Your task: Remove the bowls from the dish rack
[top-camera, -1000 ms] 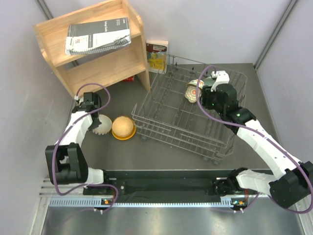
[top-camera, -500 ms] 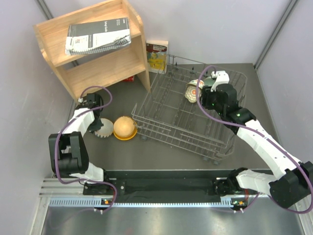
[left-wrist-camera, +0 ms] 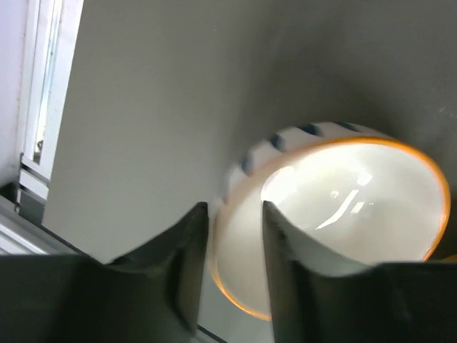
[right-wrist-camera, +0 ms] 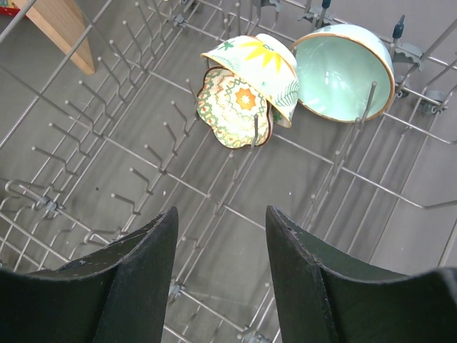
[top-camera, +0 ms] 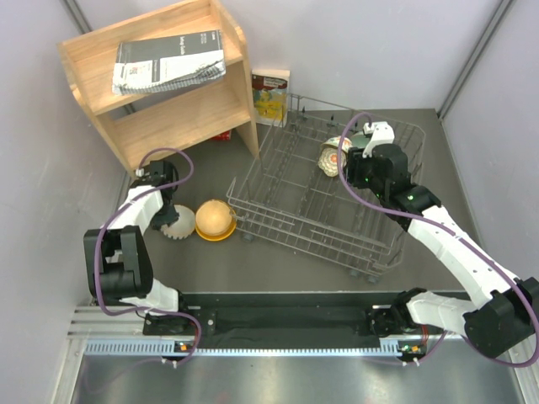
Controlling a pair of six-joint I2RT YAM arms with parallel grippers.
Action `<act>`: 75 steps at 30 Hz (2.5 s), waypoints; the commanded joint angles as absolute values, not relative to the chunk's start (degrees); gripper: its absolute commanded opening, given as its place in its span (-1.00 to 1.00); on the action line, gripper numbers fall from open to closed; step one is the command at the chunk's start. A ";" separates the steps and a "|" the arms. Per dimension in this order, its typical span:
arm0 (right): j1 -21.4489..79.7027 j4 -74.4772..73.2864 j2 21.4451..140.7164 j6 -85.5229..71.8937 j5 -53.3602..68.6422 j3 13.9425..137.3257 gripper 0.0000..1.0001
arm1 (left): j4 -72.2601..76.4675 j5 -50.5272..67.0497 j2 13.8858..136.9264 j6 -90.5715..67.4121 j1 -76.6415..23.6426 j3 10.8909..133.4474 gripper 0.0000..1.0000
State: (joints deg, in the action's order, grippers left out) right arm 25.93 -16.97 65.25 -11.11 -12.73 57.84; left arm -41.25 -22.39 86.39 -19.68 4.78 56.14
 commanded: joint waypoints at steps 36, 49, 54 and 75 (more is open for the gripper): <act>25.05 -5.53 94.03 4.64 -29.08 75.92 0.56 | -34.54 -0.26 61.09 -29.88 -1.49 62.85 0.26; 24.70 -7.65 103.36 12.22 -30.94 86.49 0.57 | -34.81 2.55 60.73 -27.95 -1.49 60.03 0.24; 24.52 -7.55 102.83 12.31 -28.83 85.69 0.54 | -35.33 1.58 60.73 -27.16 -1.49 60.21 0.24; 23.47 -1.76 102.12 13.00 -25.40 80.67 0.38 | -34.63 2.20 61.61 -26.98 -1.58 59.33 0.21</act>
